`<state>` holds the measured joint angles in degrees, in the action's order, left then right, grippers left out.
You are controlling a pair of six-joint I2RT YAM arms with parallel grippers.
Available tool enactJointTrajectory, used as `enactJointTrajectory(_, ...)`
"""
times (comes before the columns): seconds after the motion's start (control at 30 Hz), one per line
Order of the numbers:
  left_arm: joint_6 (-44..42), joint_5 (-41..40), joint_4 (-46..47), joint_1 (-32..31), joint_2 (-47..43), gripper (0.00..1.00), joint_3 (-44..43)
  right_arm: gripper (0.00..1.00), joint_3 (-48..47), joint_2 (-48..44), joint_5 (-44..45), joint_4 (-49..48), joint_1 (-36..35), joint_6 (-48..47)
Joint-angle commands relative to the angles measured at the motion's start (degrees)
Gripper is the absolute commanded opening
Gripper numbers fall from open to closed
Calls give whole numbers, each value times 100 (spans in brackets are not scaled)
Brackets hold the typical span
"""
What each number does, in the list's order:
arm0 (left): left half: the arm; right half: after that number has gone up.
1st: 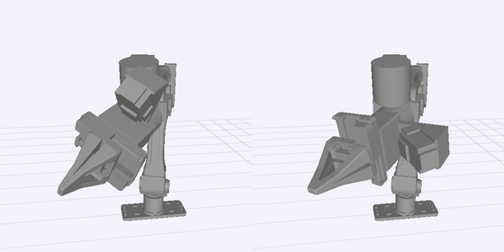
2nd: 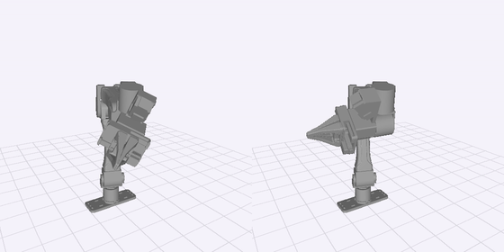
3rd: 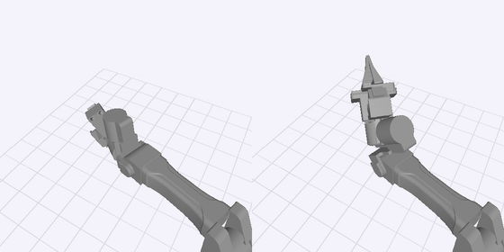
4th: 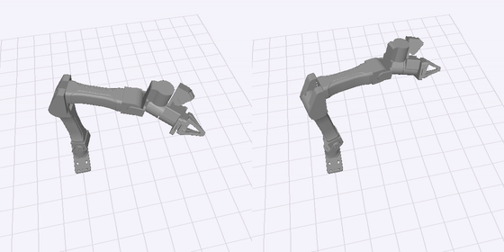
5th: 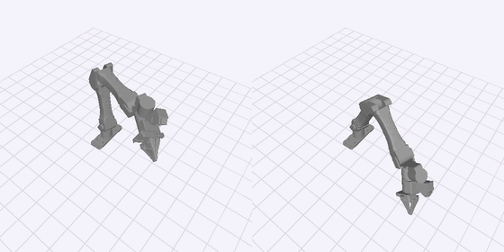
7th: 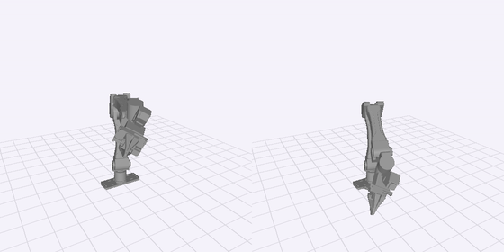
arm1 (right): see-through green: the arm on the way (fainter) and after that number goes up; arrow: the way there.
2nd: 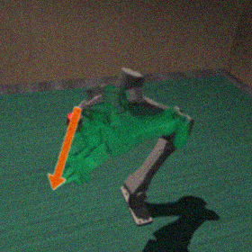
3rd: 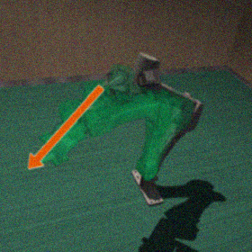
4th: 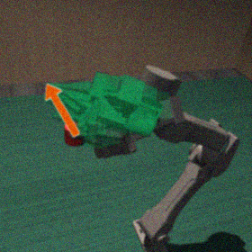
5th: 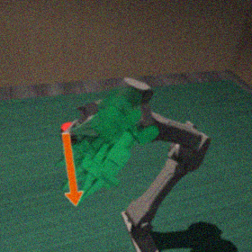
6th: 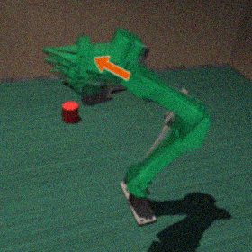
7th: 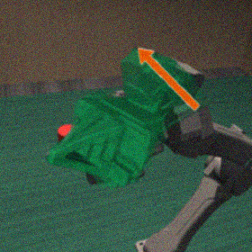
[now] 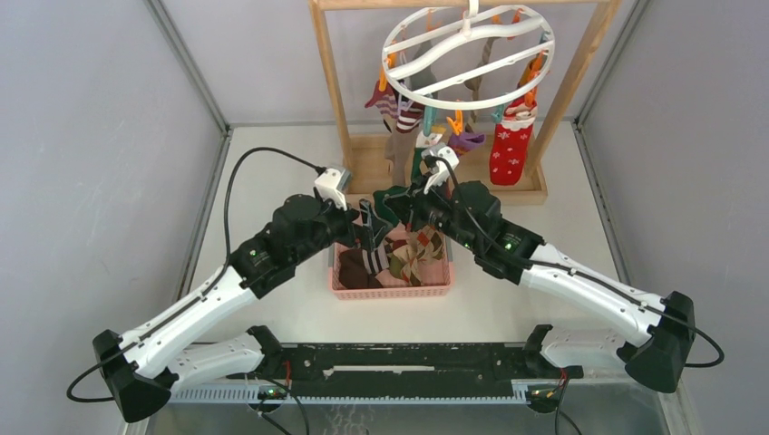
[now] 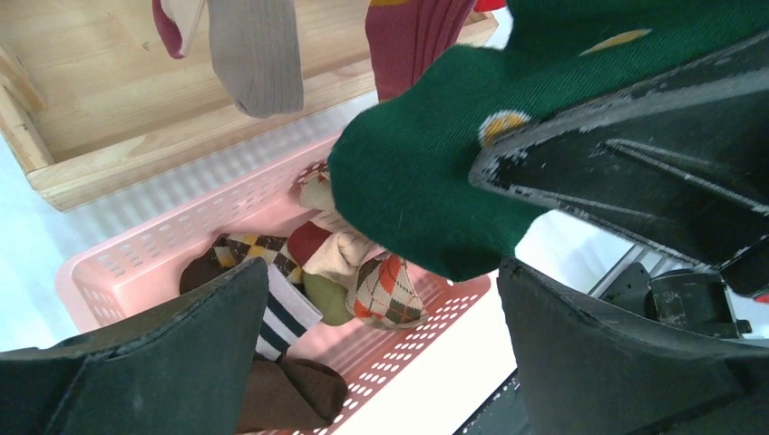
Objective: Remove the socks clipped to the hanger
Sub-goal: Remove the sock from the hanger.
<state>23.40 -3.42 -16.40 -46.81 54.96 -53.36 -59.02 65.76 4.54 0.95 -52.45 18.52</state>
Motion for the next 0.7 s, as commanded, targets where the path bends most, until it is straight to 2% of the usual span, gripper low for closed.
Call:
enactJointTrajectory(0.0, -94, -73, 493, -36, -163, 100, 27, 0, -320, 70, -214, -121, -75, 192)
enactJointTrajectory(0.3, -136, 449, 1276, -38, -271, 100, 497, 0, -442, 173, -392, 116, -73, 412)
enactJointTrajectory(0.67, -257, 152, 1537, -31, -266, 100, 771, 0, -484, 157, -746, 113, -74, 628)
